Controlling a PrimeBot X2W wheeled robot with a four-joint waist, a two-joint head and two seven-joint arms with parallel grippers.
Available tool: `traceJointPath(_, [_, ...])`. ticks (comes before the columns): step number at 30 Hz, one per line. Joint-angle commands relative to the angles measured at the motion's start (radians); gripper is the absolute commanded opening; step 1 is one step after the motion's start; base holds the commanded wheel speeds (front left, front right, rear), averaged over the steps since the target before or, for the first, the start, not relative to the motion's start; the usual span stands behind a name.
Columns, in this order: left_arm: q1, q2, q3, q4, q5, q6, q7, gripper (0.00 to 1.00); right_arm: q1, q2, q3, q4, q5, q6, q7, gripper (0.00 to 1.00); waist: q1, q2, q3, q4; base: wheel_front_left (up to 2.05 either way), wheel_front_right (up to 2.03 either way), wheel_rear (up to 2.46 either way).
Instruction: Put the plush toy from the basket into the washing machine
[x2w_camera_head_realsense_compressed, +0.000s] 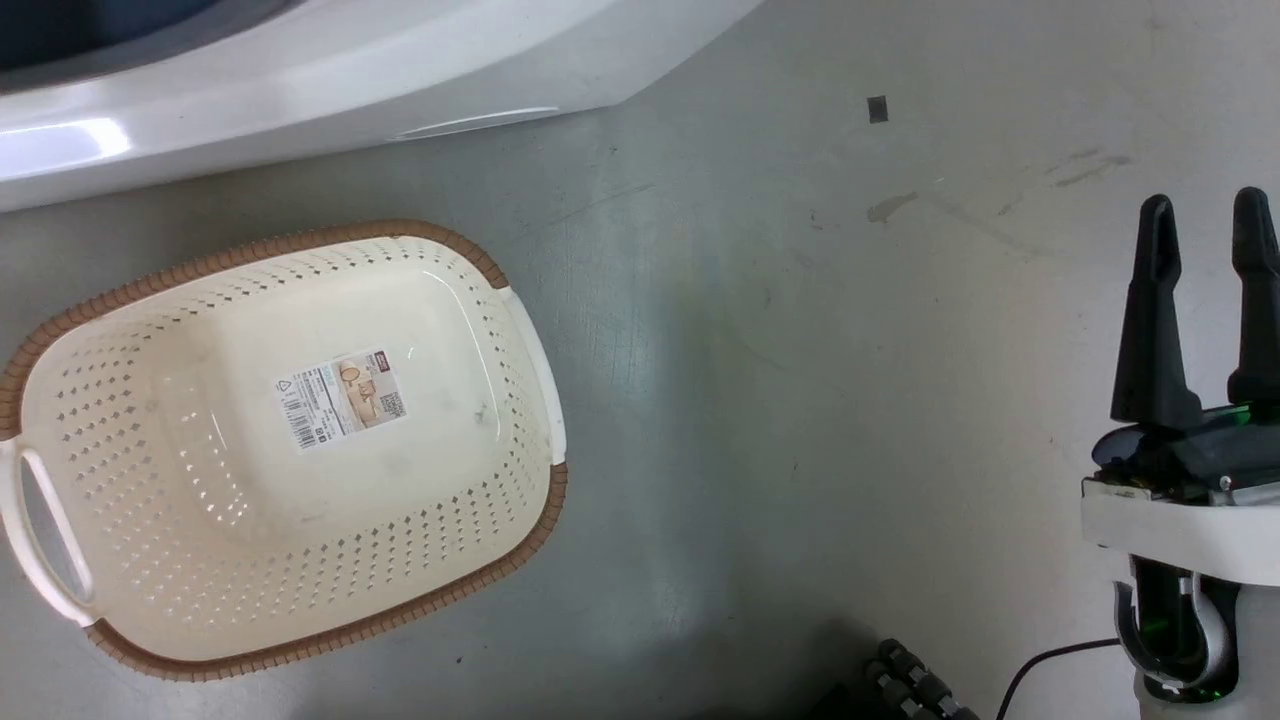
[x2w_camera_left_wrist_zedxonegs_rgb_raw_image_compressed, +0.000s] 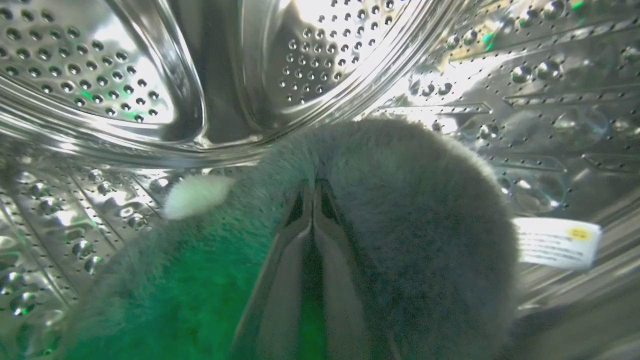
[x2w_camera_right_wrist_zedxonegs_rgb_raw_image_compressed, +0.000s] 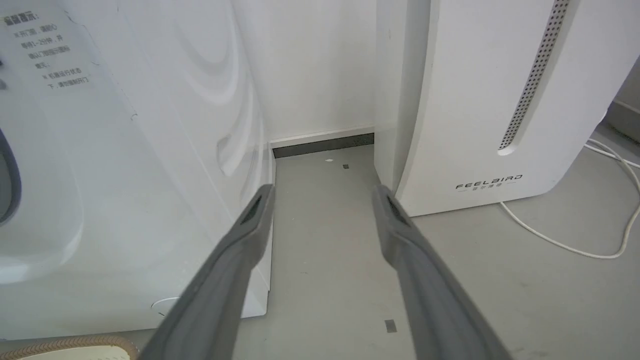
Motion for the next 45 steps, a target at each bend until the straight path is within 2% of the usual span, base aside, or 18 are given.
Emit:
traceJointPath(1, [-0.006, 0.008, -0.031, 0.026, -0.021, -0.003, 0.0, 0.0, -0.022, 0.001, -0.001, 0.001, -0.002, -0.001, -0.004, 1.0, -0.0002, 0.0, -0.003, 0.004, 0.0, 0.0, 0.0])
traceJointPath(4, [-0.007, 0.003, -0.081, 0.06, -0.056, -0.003, 0.004, 0.0, -0.023, 0.001, 0.002, 0.007, -0.007, -0.001, -0.004, 1.0, -0.0002, 0.0, -0.015, 0.013, 0.0, 0.0, 0.0])
traceJointPath(5, [-0.006, 0.002, -0.098, 0.068, -0.062, -0.003, -0.001, 0.12, -0.023, 0.001, 0.003, 0.009, -0.01, -0.001, -0.004, 1.0, -0.0002, 0.0, -0.02, 0.016, 0.0, 0.0, 0.0])
traceJointPath(6, [-0.005, 0.002, -0.114, 0.076, -0.066, -0.003, -0.01, 0.94, -0.025, 0.001, 0.004, 0.011, -0.014, -0.001, -0.004, 1.0, -0.0002, 0.0, -0.027, 0.02, 0.0, 0.0, 0.0])
traceJointPath(7, [-0.002, 0.001, -0.124, 0.085, -0.073, -0.003, -0.023, 1.0, -0.027, 0.001, 0.003, 0.013, -0.018, -0.001, -0.004, 1.0, -0.0002, 0.0, -0.036, 0.024, 0.0, 0.0, 0.0])
traceJointPath(15, [0.098, -0.061, -0.188, 0.143, -0.164, -0.003, -0.157, 1.0, -0.014, 0.001, -0.006, 0.039, -0.08, -0.001, -0.004, 1.0, -0.0002, 0.0, -0.184, 0.075, 0.0, 0.0, 0.0])
traceJointPath(23, [0.253, -0.104, -0.231, 0.101, -0.249, -0.003, -0.228, 1.0, 0.033, 0.001, -0.008, 0.077, -0.125, -0.001, -0.004, 1.0, -0.0002, 0.0, -0.358, 0.145, 0.0, 0.0, 0.0])
traceJointPath(26, [0.325, -0.114, -0.182, 0.032, -0.27, 0.002, -0.233, 1.0, 0.053, 0.001, -0.006, 0.086, -0.135, -0.001, -0.004, 1.0, -0.0002, 0.0, -0.423, 0.174, 0.0, 0.0, 0.0])
traceJointPath(33, [0.61, -0.138, -0.032, -0.245, -0.221, 0.087, -0.234, 1.0, 0.103, 0.001, -0.011, 0.11, -0.142, -0.001, -0.004, 1.0, -0.0002, 0.0, -0.553, 0.229, 0.0, 0.0, 0.0])
traceJointPath(37, [0.787, -0.176, 0.062, -0.394, -0.218, 0.118, -0.234, 1.0, 0.135, 0.001, -0.008, 0.12, -0.146, -0.001, -0.004, 1.0, -0.0002, 0.0, -0.609, 0.258, 0.0, 0.0, 0.0])
traceJointPath(45, [1.101, -0.232, 0.158, -0.597, -0.172, 0.167, -0.234, 1.0, 0.207, 0.001, -0.001, 0.13, -0.141, -0.001, -0.004, 1.0, -0.0002, 0.0, -0.698, 0.282, 0.0, 0.0, 0.0])
